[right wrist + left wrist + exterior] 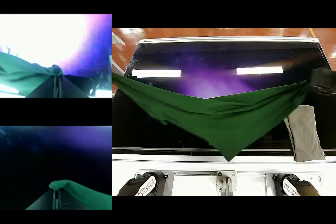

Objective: Fold the shirts.

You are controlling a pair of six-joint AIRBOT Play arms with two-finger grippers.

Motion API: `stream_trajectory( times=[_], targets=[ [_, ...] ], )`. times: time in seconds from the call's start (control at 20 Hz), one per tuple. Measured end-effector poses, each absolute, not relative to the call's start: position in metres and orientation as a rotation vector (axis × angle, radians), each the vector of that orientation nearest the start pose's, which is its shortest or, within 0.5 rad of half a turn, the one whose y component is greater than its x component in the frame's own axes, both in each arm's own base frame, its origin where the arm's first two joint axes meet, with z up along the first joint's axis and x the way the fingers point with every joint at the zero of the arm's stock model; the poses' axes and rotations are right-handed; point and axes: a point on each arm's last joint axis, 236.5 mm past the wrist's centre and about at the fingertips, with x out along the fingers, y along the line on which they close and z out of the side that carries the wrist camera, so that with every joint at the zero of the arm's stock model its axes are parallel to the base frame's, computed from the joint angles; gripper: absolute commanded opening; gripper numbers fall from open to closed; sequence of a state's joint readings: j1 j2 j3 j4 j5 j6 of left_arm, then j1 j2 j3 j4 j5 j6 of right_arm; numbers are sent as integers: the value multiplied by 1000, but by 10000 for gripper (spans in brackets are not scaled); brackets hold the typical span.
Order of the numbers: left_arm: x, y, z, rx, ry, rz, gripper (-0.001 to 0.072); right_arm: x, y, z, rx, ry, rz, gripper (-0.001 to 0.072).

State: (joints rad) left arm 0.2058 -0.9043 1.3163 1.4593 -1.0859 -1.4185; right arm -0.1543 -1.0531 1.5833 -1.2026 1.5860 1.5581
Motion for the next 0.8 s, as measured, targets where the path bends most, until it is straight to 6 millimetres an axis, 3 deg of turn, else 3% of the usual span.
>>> stream_trajectory(
  times=[0.15, 0.3, 0.5, 0.55, 0.6, 0.65, 0.8],
  targets=[
    [399, 32, 173, -156, 739, -6, 41, 387, 32, 166, 343, 1045, 187, 59],
    [422, 14, 132, -305, 795, -59, 40, 441, 26, 119, 428, 1020, 154, 59],
    [437, -5, 92, -411, 871, -99, 40, 483, 19, 60, 534, 1036, 89, 59],
    [439, -11, 86, -422, 883, -110, 40, 485, 19, 45, 555, 1066, 81, 126],
    [440, -17, 80, -422, 898, -125, 40, 485, 21, 31, 575, 1099, 76, 377],
    [440, -22, 77, -418, 905, -138, 40, 484, 24, 22, 588, 1127, 81, 572],
    [437, -32, 72, -392, 930, -178, 40, 461, 29, 18, 558, 1241, 161, 575]
  ],
)
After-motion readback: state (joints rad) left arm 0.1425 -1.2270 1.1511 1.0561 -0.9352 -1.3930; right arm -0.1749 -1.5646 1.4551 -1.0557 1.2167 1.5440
